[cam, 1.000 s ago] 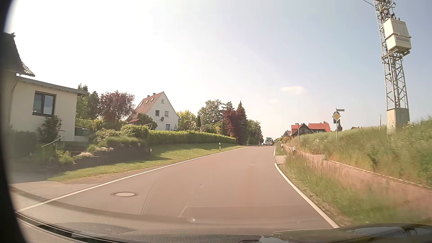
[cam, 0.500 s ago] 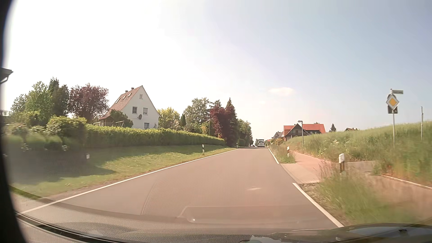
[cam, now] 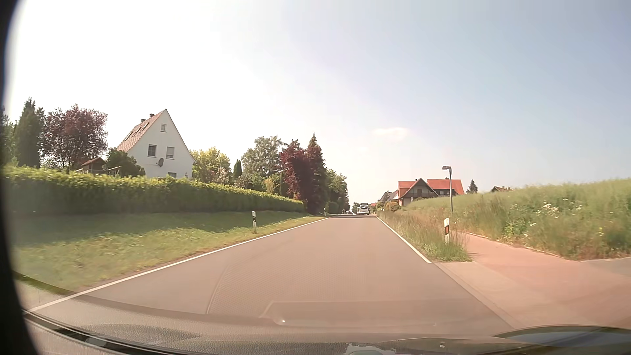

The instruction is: Follow the waypoints while adhering to traffic rules and regulations

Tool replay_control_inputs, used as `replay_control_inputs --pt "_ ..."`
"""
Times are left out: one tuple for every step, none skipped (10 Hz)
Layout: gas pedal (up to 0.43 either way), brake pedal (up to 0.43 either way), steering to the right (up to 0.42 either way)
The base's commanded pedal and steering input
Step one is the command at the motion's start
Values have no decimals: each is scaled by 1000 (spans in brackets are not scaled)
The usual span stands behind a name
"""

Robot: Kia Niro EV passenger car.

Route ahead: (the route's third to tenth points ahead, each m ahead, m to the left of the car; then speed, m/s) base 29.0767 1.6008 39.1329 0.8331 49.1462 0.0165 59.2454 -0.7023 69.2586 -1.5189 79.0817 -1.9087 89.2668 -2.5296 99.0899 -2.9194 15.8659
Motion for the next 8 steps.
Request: replay_control_inputs --pt "280 0 35" --pt "280 0 33" --pt "280 0 27" --pt "280 0 24" --pt "280 0 22" --pt "280 0 21" --pt "280 0 19" --pt "280 0 16"
